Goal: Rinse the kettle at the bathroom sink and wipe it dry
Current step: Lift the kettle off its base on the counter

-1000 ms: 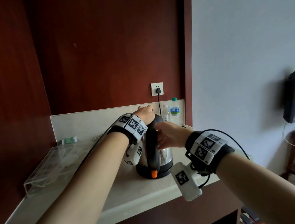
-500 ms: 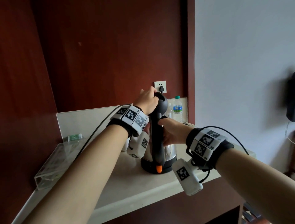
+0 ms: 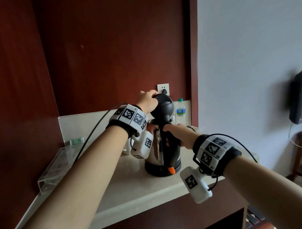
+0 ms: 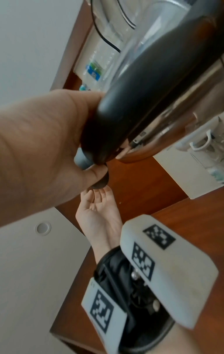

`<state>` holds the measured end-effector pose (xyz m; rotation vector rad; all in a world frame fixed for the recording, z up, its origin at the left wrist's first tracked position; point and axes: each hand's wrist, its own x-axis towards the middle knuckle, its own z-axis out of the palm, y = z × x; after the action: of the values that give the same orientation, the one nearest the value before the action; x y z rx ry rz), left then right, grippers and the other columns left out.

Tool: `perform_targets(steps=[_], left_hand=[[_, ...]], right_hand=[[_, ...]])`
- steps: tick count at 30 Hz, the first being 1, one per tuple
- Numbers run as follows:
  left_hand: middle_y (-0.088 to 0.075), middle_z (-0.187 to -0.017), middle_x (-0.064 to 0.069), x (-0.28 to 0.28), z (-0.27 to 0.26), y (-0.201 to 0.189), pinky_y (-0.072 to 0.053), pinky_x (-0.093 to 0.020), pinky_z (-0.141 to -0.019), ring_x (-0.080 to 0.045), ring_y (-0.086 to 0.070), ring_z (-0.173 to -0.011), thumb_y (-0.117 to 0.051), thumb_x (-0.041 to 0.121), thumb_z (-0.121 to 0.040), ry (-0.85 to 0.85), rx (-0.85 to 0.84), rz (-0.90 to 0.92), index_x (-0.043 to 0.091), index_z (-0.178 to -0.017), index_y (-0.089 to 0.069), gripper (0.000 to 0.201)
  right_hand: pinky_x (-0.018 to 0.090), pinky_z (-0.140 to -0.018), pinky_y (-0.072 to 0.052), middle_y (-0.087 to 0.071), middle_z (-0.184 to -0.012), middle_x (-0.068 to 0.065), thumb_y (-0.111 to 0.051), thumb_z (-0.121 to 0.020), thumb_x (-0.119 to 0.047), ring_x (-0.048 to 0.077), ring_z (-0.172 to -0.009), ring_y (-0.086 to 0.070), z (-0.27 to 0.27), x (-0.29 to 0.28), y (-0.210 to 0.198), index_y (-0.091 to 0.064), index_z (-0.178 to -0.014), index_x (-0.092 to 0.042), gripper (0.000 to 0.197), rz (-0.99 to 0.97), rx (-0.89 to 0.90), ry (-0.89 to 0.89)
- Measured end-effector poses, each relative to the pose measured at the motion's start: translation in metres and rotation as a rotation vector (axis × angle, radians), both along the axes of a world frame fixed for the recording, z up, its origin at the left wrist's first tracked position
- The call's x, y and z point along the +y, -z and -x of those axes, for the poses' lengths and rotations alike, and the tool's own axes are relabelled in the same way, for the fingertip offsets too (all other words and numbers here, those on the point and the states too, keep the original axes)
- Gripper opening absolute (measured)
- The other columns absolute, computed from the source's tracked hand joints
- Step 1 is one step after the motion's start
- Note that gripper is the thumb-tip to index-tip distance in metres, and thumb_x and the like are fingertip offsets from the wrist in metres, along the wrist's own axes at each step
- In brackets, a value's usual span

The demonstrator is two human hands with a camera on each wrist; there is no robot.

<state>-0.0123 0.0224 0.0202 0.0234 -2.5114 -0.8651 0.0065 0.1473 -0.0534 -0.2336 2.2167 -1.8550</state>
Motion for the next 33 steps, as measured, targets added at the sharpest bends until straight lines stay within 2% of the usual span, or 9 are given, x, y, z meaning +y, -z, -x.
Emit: perform_targets(steps=[3, 5, 8, 10, 12, 16, 20, 28, 33], left_hand=[[-0.052, -0.131, -0.020, 0.006, 0.001, 0.002, -0.040, -0.038, -0.103, -0.035, -0.047, -0.122, -0.044, -0.003, -0.083, 0.079, -0.009, -0.058, 0.010, -0.129, -0.054, 0.048], [-0.055, -0.130, -0.016, 0.009, -0.001, 0.001, -0.041, -0.038, -0.103, -0.032, -0.049, -0.122, -0.044, -0.004, -0.083, 0.102, 0.011, -0.131, 0.007, -0.126, -0.056, 0.046], [-0.059, -0.094, -0.013, 0.013, -0.005, -0.002, -0.046, -0.032, -0.082, -0.027, -0.052, -0.095, -0.046, -0.003, -0.083, 0.113, 0.001, -0.256, 0.013, -0.083, -0.061, 0.022], [-0.048, -0.072, -0.008, 0.018, -0.009, -0.004, -0.043, -0.028, -0.067, -0.025, -0.047, -0.083, -0.048, -0.002, -0.082, 0.119, -0.018, -0.332, 0.016, -0.066, -0.048, 0.025], [-0.044, -0.070, -0.005, 0.025, -0.013, -0.004, -0.041, -0.025, -0.060, -0.024, -0.045, -0.081, -0.049, -0.001, -0.082, 0.143, -0.034, -0.381, 0.014, -0.064, -0.047, 0.023], [-0.044, -0.076, -0.002, 0.034, -0.017, -0.005, -0.041, -0.026, -0.063, -0.018, -0.042, -0.082, -0.046, 0.002, -0.083, 0.215, -0.075, -0.503, 0.011, -0.063, -0.047, 0.022], [-0.043, -0.083, -0.006, 0.037, -0.016, -0.004, -0.040, -0.025, -0.064, -0.016, -0.040, -0.081, -0.044, 0.002, -0.085, 0.285, -0.104, -0.584, 0.012, -0.066, -0.044, 0.021], [-0.046, -0.098, -0.009, 0.029, -0.008, 0.006, -0.040, -0.025, -0.061, -0.018, -0.045, -0.090, -0.044, -0.001, -0.083, 0.319, -0.068, -0.619, 0.006, -0.090, -0.053, 0.013], [-0.044, -0.097, -0.009, 0.014, -0.007, 0.010, -0.037, -0.025, -0.063, -0.018, -0.043, -0.091, -0.035, -0.009, -0.084, 0.326, -0.055, -0.661, 0.010, -0.079, -0.054, 0.028]], right_hand=[[0.014, -0.033, -0.043, -0.055, -0.078, 0.012, -0.055, -0.088, -0.011, 0.018, -0.053, -0.052, 0.007, 0.008, 0.000, -0.049, -0.104, 0.000, 0.021, -0.049, 0.085, 0.096], [0.015, -0.036, -0.043, -0.056, -0.080, 0.012, -0.055, -0.087, -0.013, 0.017, -0.054, -0.052, 0.012, 0.009, 0.000, -0.046, -0.109, -0.002, 0.027, -0.113, 0.148, 0.122], [0.025, -0.056, -0.042, -0.053, -0.091, 0.013, -0.052, -0.088, -0.015, 0.021, -0.067, -0.052, 0.022, 0.009, 0.002, -0.045, -0.104, -0.004, 0.021, -0.262, 0.307, 0.171], [0.029, -0.071, -0.039, -0.047, -0.109, 0.014, -0.046, -0.093, -0.014, 0.031, -0.096, -0.053, 0.024, 0.008, 0.004, -0.041, -0.118, -0.001, 0.029, -0.448, 0.420, 0.202], [0.034, -0.082, -0.035, -0.040, -0.127, 0.020, -0.040, -0.095, -0.012, 0.036, -0.114, -0.047, 0.024, 0.006, 0.008, -0.034, -0.128, 0.003, 0.036, -0.592, 0.534, 0.226], [0.035, -0.073, -0.029, -0.042, -0.123, 0.019, -0.042, -0.094, -0.025, 0.039, -0.110, -0.051, 0.030, 0.000, 0.016, -0.038, -0.119, 0.001, 0.036, -0.657, 0.668, 0.321], [0.036, -0.074, -0.033, -0.050, -0.119, 0.014, -0.043, -0.090, -0.048, 0.036, -0.107, -0.055, 0.045, -0.001, 0.015, -0.043, -0.113, -0.005, 0.049, -0.642, 0.635, 0.432], [0.034, -0.067, -0.037, -0.066, -0.099, 0.017, -0.044, -0.091, -0.040, 0.037, -0.092, -0.062, 0.066, 0.000, 0.019, -0.049, -0.101, -0.004, 0.037, -0.727, 0.746, 0.494], [0.031, -0.066, -0.034, -0.065, -0.101, 0.015, -0.046, -0.090, -0.038, 0.036, -0.094, -0.062, 0.074, -0.007, 0.015, -0.052, -0.103, -0.004, 0.037, -0.804, 0.779, 0.432]])
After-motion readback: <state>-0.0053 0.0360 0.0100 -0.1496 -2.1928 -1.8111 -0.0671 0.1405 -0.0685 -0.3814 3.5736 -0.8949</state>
